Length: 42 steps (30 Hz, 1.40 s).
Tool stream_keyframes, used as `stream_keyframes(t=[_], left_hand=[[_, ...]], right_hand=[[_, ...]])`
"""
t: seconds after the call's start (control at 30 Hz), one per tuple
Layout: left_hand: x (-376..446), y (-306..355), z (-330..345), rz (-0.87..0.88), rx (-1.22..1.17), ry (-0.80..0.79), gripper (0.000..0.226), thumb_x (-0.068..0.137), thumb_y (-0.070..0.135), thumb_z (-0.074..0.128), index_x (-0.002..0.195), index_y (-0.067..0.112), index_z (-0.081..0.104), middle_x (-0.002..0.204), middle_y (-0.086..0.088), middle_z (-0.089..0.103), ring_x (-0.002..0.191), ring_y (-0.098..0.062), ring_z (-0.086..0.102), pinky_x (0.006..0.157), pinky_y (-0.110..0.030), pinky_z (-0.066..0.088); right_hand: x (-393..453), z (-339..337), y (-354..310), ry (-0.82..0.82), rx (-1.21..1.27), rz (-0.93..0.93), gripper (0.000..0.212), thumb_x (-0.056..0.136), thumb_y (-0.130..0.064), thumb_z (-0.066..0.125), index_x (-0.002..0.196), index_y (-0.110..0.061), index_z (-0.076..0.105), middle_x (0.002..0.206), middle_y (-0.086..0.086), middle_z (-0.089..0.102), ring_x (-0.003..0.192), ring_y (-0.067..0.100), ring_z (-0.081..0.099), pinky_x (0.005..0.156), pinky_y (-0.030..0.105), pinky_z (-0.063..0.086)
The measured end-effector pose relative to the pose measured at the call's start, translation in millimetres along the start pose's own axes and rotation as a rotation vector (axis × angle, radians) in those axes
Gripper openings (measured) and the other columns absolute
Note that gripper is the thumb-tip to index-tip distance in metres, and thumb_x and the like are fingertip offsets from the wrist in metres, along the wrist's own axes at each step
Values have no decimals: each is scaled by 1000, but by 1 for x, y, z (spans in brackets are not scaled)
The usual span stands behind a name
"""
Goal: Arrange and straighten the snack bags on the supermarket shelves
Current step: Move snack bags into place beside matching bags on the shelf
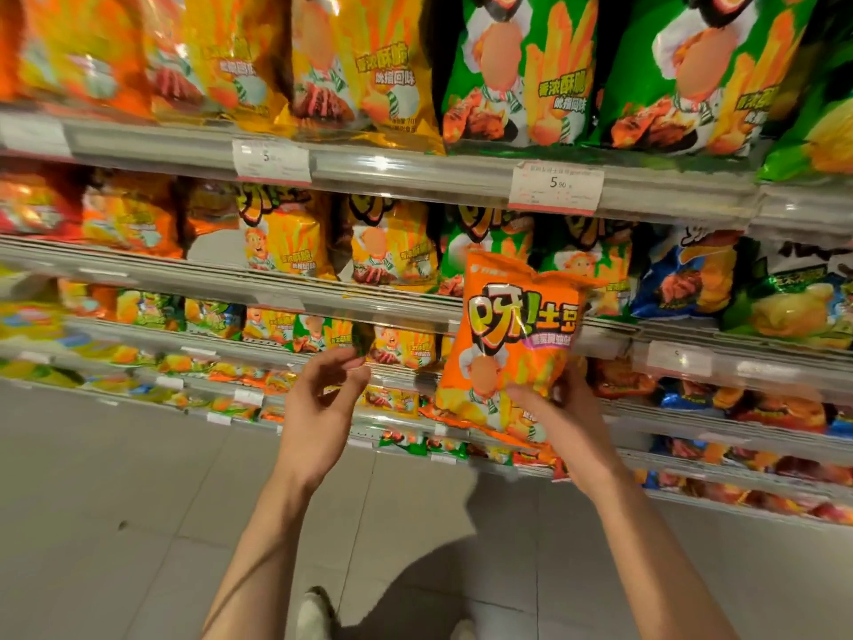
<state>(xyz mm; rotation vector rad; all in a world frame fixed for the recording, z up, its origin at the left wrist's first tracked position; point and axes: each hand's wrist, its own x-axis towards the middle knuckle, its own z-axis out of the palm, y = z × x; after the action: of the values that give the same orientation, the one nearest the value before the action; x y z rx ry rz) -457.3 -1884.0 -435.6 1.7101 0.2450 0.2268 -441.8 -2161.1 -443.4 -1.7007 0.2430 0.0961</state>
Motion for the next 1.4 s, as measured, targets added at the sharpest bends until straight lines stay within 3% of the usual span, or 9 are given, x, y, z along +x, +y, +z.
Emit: stream_keyframes(t=[0.13, 0.3, 0.5, 0.67, 0.8, 1.0, 1.13, 1.3, 1.4], left_hand=[[10, -4, -43, -17, -49, 11, 17, 95, 14, 70, 112, 17, 70, 104, -1, 75, 101, -12, 71, 89, -23, 57], [36, -8, -125, -4, -72, 7, 17, 96, 13, 69, 112, 17, 70, 99, 2, 75, 96, -7, 71, 82, -19, 55], [77, -14, -239, 6, -82, 27, 17, 96, 7, 68, 112, 12, 68, 99, 0, 73, 88, 3, 68, 80, -10, 51], [108, -26, -310, -14, -101, 52, 17, 96, 8, 68, 113, 13, 69, 98, 1, 73, 91, -1, 69, 82, -13, 52], [137, -35, -340, -14, -81, 62, 16, 97, 9, 67, 112, 13, 69, 98, 2, 74, 94, -5, 70, 81, -12, 52], [187, -45, -372, 4, 2, 71, 14, 96, 17, 70, 110, 20, 69, 96, 7, 75, 95, -6, 69, 78, -10, 50], [228, -38, -376, 8, 50, 63, 15, 96, 12, 69, 109, 19, 66, 103, 0, 72, 94, 1, 67, 75, -6, 48], [295, -42, -377, 116, 317, -14, 33, 93, 23, 74, 116, 41, 59, 128, 5, 60, 120, -9, 56, 104, -34, 47], [329, -40, -372, 201, 475, -89, 40, 94, 24, 72, 131, 31, 59, 150, 1, 43, 142, -17, 36, 117, -33, 27]], right_hand=[[-6, 50, -5, -13, 3, -13, 48, 81, -23, 84, 121, -33, 59, 112, -16, 72, 96, -7, 67, 73, 14, 51], [-13, 134, -16, -31, 40, 14, 64, 78, -31, 87, 132, -38, 54, 121, -15, 70, 111, 4, 65, 90, 29, 50], [-27, 244, -42, 2, 80, 13, 57, 82, -22, 82, 130, -34, 55, 118, -13, 71, 105, 0, 67, 82, 22, 49], [-23, 317, -54, -11, 40, 19, 50, 80, -24, 84, 117, -43, 58, 115, -15, 73, 107, 6, 68, 91, 32, 51], [-6, 360, -68, -52, -9, 3, 62, 73, -38, 87, 128, -30, 60, 116, -11, 74, 109, 11, 69, 96, 43, 54], [38, 418, -88, -117, -27, -31, 50, 81, -34, 82, 127, -31, 61, 114, -16, 72, 101, -2, 67, 78, 17, 50], [75, 451, -101, -97, -12, -39, 52, 85, -41, 79, 132, -31, 59, 120, -12, 70, 106, 9, 67, 78, 19, 50], [119, 478, -118, -102, -7, -65, 47, 85, -36, 79, 128, -34, 59, 114, -26, 63, 107, -6, 58, 84, 17, 43], [139, 484, -127, -76, -12, -87, 54, 85, -42, 77, 134, -25, 60, 124, -13, 67, 116, 7, 61, 91, 21, 46]])
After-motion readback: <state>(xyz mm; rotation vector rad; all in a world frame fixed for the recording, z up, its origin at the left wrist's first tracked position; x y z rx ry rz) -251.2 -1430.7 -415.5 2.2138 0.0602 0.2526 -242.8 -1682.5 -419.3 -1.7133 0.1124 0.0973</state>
